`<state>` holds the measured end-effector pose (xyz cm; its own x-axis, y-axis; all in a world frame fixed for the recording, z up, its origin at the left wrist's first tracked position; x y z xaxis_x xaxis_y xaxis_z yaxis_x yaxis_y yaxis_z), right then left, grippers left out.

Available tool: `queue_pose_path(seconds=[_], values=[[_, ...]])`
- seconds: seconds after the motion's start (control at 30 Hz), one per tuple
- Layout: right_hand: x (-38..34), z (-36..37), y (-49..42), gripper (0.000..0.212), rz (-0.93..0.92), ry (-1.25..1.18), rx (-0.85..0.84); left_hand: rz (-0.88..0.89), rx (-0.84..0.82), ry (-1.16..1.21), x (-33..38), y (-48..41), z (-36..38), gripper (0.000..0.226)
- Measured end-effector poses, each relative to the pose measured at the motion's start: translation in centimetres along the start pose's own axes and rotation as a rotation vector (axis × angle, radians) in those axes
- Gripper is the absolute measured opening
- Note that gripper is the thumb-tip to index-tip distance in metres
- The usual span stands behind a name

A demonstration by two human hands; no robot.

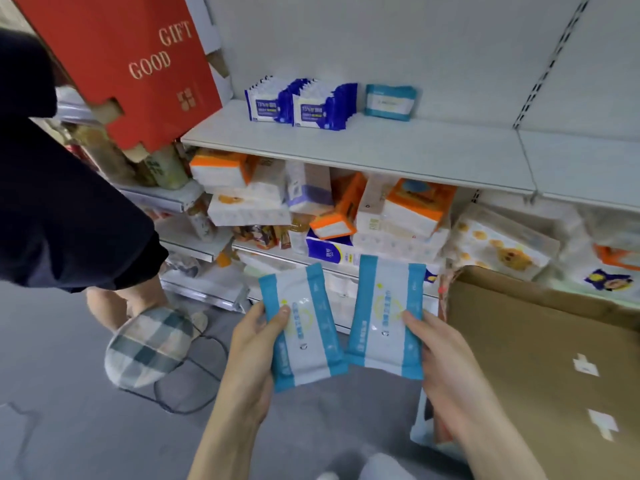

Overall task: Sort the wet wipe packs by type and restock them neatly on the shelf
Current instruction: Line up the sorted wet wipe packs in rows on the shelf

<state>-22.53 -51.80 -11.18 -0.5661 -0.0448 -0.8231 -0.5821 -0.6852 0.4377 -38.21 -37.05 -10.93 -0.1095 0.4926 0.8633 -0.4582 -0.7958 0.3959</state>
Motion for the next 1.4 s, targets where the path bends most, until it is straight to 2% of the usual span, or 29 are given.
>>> queue_pose_path(seconds=[0.33,0.53,0.63,0.8,0.93,1.07,1.13,1.23,1.4], values=[[-1.7,1.6,-10.1,0.028,-0.014,-0.042,0.076,-0.038,-0.009,0.006,2.2,-9.2,0.4,0.020],[-5.1,0.8,-19.4,0.051,-0.081,-0.108,0.188,-0.072,-0.066,-0.068,4.6,-17.7,4.6,0.041],[-8.4,0.7,-24.5,0.041,-0.072,-0.162,0.181,-0.084,-0.063,-0.081,6.3,-22.6,7.7,0.037],[-14.5,-0.4,-31.3,0.019,-0.103,-0.145,0.218,-0.069,-0.040,-0.082,8.9,-29.4,12.3,0.016],[-17.7,-1.7,-35.6,0.024,-0.115,-0.100,0.244,-0.086,-0.026,-0.018,9.7,-33.0,14.6,0.013],[-19.9,-3.0,-38.9,0.026,-0.152,-0.081,0.247,-0.088,-0.057,-0.106,10.1,-35.9,16.2,0.018],[-20.9,-3.5,-40.5,0.034,-0.198,-0.028,0.257,-0.072,-0.105,-0.161,10.4,-37.2,17.3,0.030],[-22.4,-4.6,-43.6,0.038,-0.292,0.192,0.361,-0.044,-0.155,-0.261,10.7,-38.9,18.5,0.038],[-26.0,-4.2,-48.3,0.029,-0.501,0.570,0.483,0.076,-0.075,-0.426,12.2,-41.5,19.4,0.024]])
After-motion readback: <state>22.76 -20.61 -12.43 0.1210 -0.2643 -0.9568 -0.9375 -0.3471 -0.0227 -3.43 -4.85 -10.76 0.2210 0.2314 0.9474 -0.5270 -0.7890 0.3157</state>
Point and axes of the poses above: each hand's wrist, its own y-axis away from the middle knuckle, its own z-axis out of the palm, x = y × z, the point moved 8 cm from there along -y, towards the middle knuckle, and after that the axes turned 3 degrees about y, right-handed, at the moved point
